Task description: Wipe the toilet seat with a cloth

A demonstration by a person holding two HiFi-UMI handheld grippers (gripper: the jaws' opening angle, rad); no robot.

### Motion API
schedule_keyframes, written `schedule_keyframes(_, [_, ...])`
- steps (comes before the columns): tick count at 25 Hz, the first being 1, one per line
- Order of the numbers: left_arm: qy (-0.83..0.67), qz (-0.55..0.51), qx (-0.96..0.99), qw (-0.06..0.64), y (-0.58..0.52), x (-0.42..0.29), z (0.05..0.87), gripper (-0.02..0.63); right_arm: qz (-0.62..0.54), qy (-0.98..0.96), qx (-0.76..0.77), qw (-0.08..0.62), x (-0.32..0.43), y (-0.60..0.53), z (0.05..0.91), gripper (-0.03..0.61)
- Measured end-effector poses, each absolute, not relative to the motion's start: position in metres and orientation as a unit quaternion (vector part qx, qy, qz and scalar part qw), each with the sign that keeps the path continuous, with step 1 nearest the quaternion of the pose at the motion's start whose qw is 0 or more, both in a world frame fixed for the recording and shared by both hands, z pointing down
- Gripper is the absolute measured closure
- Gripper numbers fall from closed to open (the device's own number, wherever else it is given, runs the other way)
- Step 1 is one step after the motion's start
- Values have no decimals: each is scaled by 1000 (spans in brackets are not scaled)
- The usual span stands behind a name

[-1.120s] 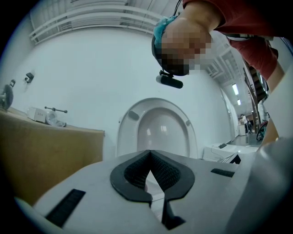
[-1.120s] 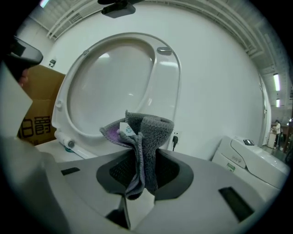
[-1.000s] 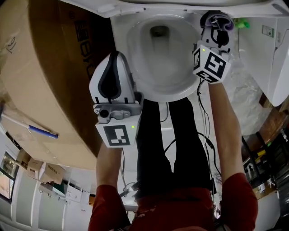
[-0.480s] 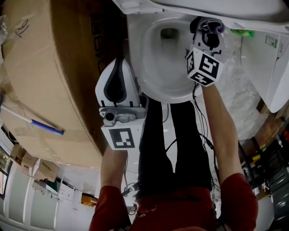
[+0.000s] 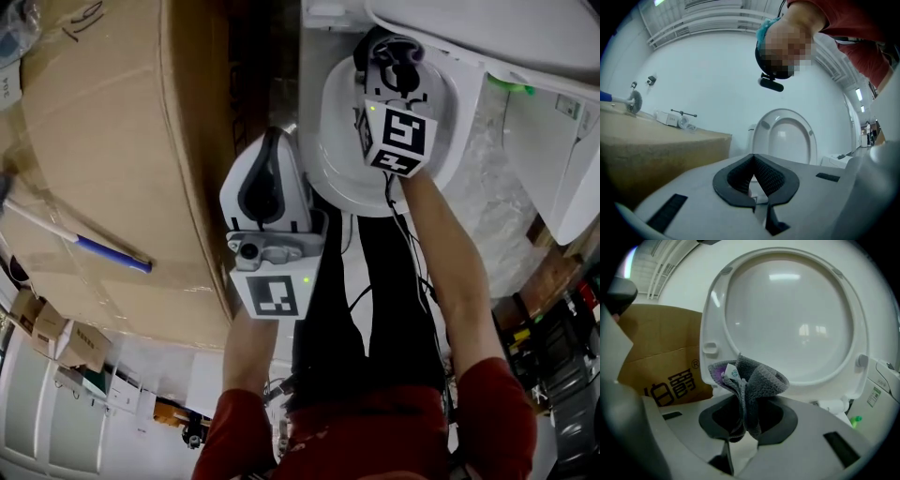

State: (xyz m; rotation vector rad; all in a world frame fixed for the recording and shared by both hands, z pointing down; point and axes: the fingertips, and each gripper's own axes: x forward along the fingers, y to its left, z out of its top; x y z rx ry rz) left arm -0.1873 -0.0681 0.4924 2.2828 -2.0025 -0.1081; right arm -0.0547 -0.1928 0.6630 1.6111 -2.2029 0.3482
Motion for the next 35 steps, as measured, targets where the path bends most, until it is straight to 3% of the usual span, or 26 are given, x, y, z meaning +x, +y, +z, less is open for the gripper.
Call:
schedule_keyframes(7, [-660,-48,747,58,-65,-195,482,600,67,-835,491,239,-119,-192,649,494])
schedule_keyframes(21, [-648,-53,758,48,-63,-195,438,600,50,-857,435,270,-136,-181,605,494])
schedule_keyframes(35, [-639,-53,766,31,-49,-186,378,600,-37,-881,429,197,-154,-200,456,494])
